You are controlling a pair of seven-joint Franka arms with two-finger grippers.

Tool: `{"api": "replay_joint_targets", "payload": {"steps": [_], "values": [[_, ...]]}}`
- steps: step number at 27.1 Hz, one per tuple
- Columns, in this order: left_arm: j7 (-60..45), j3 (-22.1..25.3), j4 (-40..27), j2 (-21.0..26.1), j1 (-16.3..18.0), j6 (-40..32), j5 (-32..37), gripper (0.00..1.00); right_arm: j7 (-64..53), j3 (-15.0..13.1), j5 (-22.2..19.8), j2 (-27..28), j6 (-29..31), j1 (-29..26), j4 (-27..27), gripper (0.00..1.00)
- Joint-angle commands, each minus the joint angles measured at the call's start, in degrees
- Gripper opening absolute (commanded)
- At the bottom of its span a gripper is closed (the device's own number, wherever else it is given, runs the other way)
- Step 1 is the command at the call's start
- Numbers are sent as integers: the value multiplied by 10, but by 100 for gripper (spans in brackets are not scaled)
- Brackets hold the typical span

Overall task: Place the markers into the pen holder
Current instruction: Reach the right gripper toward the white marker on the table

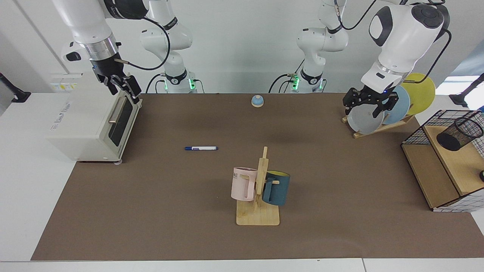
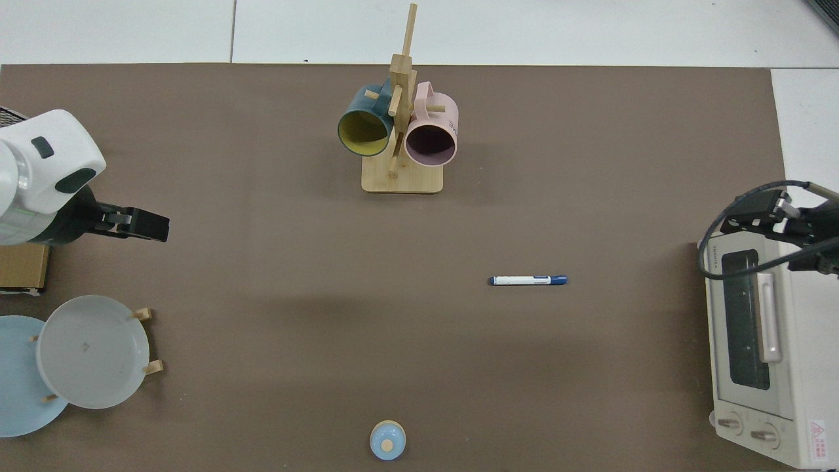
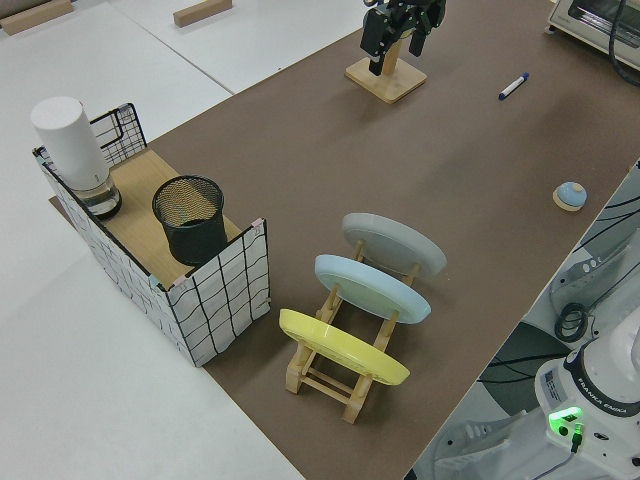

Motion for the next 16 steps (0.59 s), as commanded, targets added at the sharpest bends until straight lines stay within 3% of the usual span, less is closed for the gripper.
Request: {"api": "replay_joint_targets", "payload": {"steps": [1,8,16], "values": [[-1,5,-22,-14,-8,13,7,100,172,2,55,16,57,8,-46,100],[0,5,-26,-15,-9,12,7,100,347,4,105,53,113,32,-82,100],[1,5,-30,-16,-8,11,7,100,609,4,140,117,237,105,-133,100]]}}
